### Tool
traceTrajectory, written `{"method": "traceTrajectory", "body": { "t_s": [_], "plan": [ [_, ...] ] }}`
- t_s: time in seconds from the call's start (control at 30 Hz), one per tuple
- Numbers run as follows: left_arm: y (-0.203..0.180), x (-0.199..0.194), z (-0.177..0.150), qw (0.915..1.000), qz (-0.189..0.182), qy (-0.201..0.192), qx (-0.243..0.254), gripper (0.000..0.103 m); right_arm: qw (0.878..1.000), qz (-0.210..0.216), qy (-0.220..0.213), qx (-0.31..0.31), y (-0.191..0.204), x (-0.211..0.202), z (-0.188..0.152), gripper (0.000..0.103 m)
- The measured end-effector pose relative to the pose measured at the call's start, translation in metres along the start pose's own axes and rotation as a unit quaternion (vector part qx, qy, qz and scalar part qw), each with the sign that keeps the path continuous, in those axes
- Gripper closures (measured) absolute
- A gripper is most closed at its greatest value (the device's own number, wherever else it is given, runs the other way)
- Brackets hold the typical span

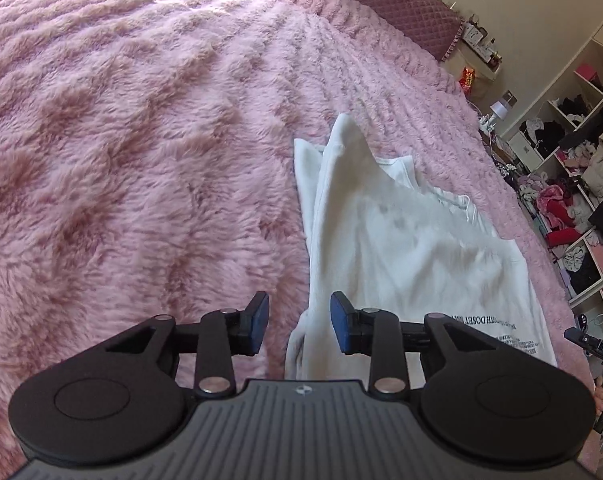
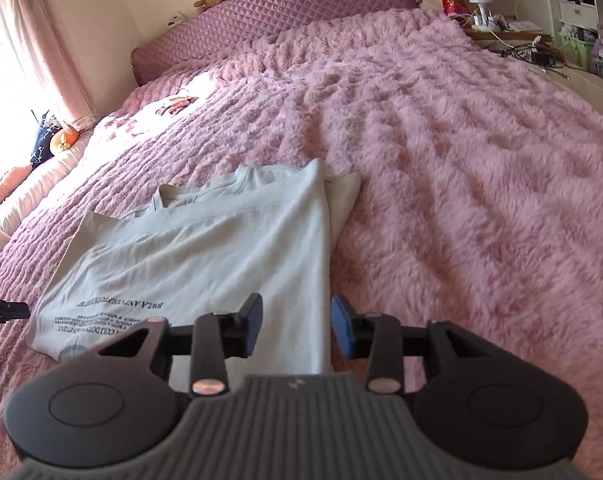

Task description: Fold small clothes

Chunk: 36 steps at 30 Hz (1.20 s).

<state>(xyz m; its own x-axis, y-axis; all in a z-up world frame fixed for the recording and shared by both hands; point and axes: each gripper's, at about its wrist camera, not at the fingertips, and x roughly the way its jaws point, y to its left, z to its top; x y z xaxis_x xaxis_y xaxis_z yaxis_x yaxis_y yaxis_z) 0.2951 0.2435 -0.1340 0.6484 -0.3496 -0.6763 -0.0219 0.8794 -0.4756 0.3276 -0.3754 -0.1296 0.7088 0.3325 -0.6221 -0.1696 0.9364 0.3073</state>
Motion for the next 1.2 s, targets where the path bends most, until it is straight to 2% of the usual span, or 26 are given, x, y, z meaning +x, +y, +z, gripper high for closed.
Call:
{"method": "traceTrajectory", "body": {
  "t_s": [0.1, 0.17, 0.27, 0.37, 0.5, 0.7, 0.73, 0.77, 0.8, 0.83, 0.87, 0.9, 1.07, 1.13, 1.2],
  "plan": [
    [-0.012, 0.022, 0.029, 0.9987, -0.013, -0.047, 0.011, 0.062, 0.999, -0.010, -0.022, -0.026, 0.008, 0.032, 0.029, 0.057],
    [-0.017, 0.038, 0.046, 0.9972, -0.016, -0.072, 0.013, 0.047, 0.999, -0.026, -0.035, -0.023, 0.005, 0.057, 0.047, 0.057],
    [-0.020, 0.065, 0.066, 0.9961, -0.012, -0.088, 0.008, 0.044, 0.998, -0.040, -0.045, -0.001, -0.010, 0.089, 0.072, 0.057],
    [-0.024, 0.091, 0.078, 0.9963, -0.006, -0.085, 0.006, 0.044, 0.998, -0.033, -0.044, 0.028, -0.022, 0.114, 0.087, 0.055],
    [-0.027, 0.118, 0.083, 0.9986, 0.002, -0.053, -0.005, 0.043, 0.999, -0.029, -0.031, 0.031, -0.021, 0.144, 0.095, 0.055],
    [-0.033, 0.132, 0.082, 0.9982, 0.007, -0.059, 0.000, 0.045, 0.999, -0.027, -0.016, 0.037, -0.016, 0.177, 0.096, 0.055],
    [-0.033, 0.133, 0.082, 0.9982, 0.008, -0.060, -0.002, 0.046, 0.999, -0.023, -0.014, 0.041, -0.016, 0.181, 0.095, 0.061],
    [-0.034, 0.134, 0.083, 0.9981, 0.007, -0.061, -0.001, 0.051, 0.999, -0.020, -0.009, 0.044, -0.016, 0.185, 0.095, 0.070],
    [-0.034, 0.135, 0.084, 0.9981, 0.007, -0.062, 0.000, 0.054, 0.999, -0.020, -0.002, 0.043, -0.015, 0.188, 0.094, 0.090],
    [-0.034, 0.135, 0.085, 0.9980, 0.008, -0.062, 0.001, 0.065, 0.999, -0.026, 0.001, 0.038, -0.014, 0.191, 0.094, 0.092],
    [-0.035, 0.134, 0.086, 0.9979, 0.004, -0.064, 0.007, 0.087, 0.999, -0.028, 0.000, 0.034, -0.012, 0.191, 0.093, 0.093],
    [-0.035, 0.134, 0.087, 0.9978, -0.004, -0.065, 0.011, 0.090, 0.999, -0.028, -0.004, 0.030, -0.010, 0.189, 0.092, 0.095],
    [-0.044, 0.118, 0.090, 0.9944, -0.019, -0.103, 0.014, 0.091, 0.999, -0.026, -0.032, 0.009, -0.001, 0.169, 0.095, 0.099],
    [-0.043, 0.114, 0.094, 0.9932, -0.024, -0.114, 0.004, 0.090, 0.998, -0.041, -0.049, -0.006, 0.003, 0.159, 0.098, 0.099],
    [-0.041, 0.122, 0.099, 0.9949, -0.008, -0.100, 0.002, 0.090, 0.998, -0.047, -0.052, -0.003, 0.001, 0.155, 0.101, 0.099]
  ]
}}
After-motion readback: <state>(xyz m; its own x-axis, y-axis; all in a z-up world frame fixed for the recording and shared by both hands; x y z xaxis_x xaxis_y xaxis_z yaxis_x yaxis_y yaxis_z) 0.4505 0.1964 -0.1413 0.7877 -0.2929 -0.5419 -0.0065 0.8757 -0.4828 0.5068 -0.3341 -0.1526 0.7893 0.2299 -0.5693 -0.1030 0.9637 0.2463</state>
